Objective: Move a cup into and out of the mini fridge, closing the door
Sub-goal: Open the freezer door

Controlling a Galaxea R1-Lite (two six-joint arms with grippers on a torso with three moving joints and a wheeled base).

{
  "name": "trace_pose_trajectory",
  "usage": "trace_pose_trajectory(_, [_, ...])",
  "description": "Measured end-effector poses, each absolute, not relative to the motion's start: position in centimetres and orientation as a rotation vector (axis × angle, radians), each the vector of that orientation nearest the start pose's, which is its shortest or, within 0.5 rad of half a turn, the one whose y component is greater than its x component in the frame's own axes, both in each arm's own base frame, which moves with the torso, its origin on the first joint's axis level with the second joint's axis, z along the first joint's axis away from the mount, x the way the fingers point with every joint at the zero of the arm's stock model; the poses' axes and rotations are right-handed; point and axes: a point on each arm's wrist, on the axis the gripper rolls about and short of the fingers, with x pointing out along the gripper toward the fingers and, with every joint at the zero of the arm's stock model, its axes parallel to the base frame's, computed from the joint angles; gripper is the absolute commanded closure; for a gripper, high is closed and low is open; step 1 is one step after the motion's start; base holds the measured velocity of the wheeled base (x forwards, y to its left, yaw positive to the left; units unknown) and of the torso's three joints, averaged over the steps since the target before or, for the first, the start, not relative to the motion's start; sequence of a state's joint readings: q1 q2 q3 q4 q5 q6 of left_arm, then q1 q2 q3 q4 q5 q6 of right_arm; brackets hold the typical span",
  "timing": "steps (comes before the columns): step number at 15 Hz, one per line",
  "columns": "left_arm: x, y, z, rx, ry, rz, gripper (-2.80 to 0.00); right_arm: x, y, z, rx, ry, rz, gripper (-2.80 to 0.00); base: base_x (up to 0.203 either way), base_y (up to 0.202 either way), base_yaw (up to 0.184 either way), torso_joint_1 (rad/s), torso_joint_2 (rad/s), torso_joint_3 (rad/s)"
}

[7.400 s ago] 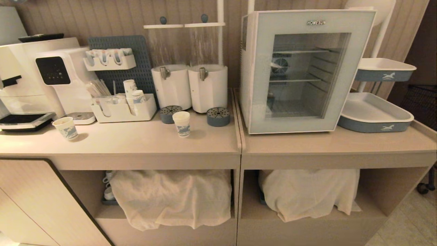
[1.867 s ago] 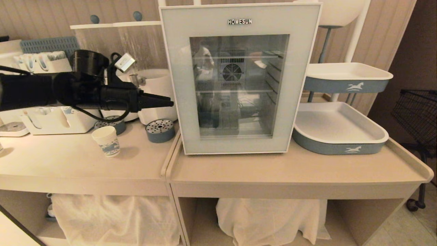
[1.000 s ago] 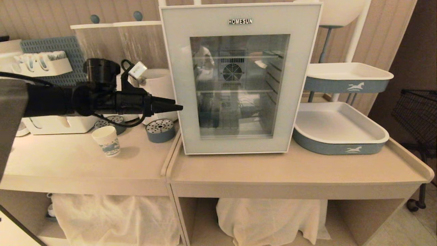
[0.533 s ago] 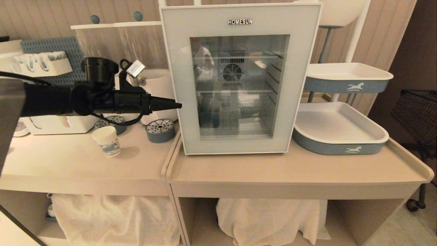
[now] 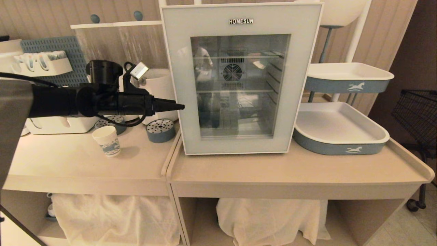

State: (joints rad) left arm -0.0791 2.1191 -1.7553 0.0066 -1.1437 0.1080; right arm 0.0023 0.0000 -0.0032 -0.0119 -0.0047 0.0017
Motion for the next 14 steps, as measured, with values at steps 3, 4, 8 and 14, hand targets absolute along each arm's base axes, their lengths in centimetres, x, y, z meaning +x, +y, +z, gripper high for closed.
trace_pose_trajectory(3, [41.8, -5.6, 24.0, -0.181, 0.301, -1.321, -2.8, -2.3, 0.0, 7.8, 0.002, -0.015, -0.001, 0.0, 0.0, 0.0, 0.0, 0.0, 0.0, 0.0])
trace_pose_trajectory(4, [41.3, -5.7, 24.3, -0.199, 0.312, -1.347, -2.8, -2.3, 0.0, 7.8, 0.002, -0.015, 0.0, 0.0, 0.0, 0.0, 0.0, 0.0, 0.0, 0.0])
trace_pose_trajectory(8, [38.7, -5.8, 25.5, -0.189, 0.3, -1.369, -2.8, -2.3, 0.0, 7.8, 0.002, -0.015, -0.001, 0.0, 0.0, 0.0, 0.0, 0.0, 0.0, 0.0])
trace_pose_trajectory(14, [32.7, -7.7, 26.7, -0.193, 0.326, -1.447, -2.8, -2.3, 0.0, 7.8, 0.001, -0.015, 0.0, 0.0, 0.0, 0.0, 0.0, 0.0, 0.0, 0.0])
